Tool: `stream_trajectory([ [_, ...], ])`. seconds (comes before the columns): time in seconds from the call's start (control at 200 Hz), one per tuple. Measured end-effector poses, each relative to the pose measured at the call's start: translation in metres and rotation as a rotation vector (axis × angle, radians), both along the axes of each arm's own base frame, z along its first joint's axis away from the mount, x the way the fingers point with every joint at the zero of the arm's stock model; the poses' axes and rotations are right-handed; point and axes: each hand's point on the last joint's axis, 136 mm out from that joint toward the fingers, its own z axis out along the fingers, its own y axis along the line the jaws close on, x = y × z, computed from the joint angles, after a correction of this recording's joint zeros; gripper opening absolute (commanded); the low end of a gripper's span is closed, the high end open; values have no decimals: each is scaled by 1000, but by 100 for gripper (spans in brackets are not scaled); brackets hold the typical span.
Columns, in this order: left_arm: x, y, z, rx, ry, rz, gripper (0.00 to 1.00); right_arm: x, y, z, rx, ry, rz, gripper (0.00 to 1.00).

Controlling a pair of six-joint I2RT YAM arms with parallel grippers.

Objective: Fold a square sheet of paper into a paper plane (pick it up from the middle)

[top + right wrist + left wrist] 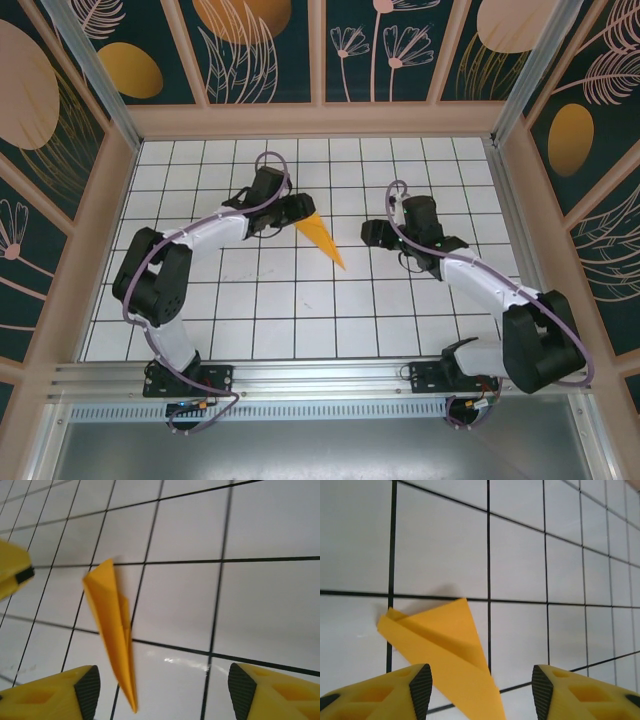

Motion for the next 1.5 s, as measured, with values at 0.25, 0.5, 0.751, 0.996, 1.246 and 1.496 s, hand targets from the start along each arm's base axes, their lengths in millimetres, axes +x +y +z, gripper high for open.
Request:
stream_trajectory([
  [0.25, -18, -24, -29, 91, 72, -20, 69, 6, -33, -16, -43, -38, -121, 96],
  [0.5, -10, -24, -57, 230, 128, 8, 65, 7, -42, -21, -43, -56, -150, 97],
  [0.751, -18, -13, -66, 285, 172, 18, 52, 7, -42, -22, -37, -63, -153, 96],
  [0.996, -24, -13, -63, 247, 194, 37, 38, 7, -42, -22, -36, -64, -153, 96],
  [1.246, -30, -18, -60, 166, 203, 61, 14, 7, -42, -22, -34, -63, -156, 95],
  [1.496, -32, -21, -55, 117, 197, 70, 0, 8, -46, -22, -33, -61, -181, 93],
])
